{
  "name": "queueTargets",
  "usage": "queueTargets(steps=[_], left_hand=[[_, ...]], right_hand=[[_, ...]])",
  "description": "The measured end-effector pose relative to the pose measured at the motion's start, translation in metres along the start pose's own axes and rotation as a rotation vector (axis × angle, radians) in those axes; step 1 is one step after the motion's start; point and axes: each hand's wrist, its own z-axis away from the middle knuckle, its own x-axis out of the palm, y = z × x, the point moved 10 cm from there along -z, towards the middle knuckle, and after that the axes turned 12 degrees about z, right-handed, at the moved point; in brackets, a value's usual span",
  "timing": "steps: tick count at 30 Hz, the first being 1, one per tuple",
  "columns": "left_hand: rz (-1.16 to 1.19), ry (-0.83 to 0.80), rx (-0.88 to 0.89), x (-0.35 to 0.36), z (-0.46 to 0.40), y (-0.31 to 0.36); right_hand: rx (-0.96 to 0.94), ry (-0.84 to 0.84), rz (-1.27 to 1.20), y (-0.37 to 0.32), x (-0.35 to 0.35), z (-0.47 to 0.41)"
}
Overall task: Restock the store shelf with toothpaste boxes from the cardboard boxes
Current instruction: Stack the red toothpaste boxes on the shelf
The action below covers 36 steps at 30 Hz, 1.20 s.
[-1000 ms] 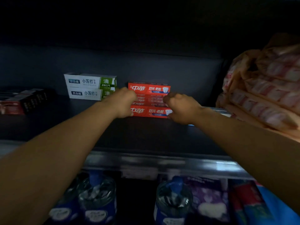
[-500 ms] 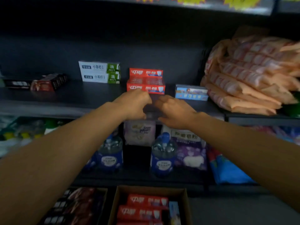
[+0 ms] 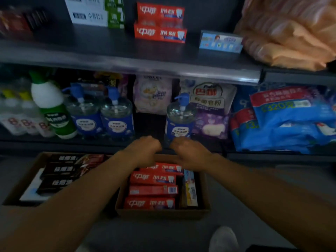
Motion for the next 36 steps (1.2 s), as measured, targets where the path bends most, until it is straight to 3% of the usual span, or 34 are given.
queueTargets(steps=[10, 18, 28, 36], left_hand=[[0.156, -0.153, -0.123, 0.114, -0.03, -0.071], [0.166, -0.183, -0.122, 0.155, -0.033, -0.1], [0.19, -0.213, -0.138, 0.158, -0.04, -0.117], [0.174, -0.169, -0.106, 0.096, -0.025, -0.104]], right_hand=[[-0.096, -0.239, -0.106, -0.035, 0.134, -0.005], [-0.139, -0.344, -0.1, -0.057, 0.197, -0.002], [-0.106, -0.337, -0.117, -0.057, 0.22, -0.019], [-0.087, -0.385, -0.182, -0.024, 0.149, -0.019]])
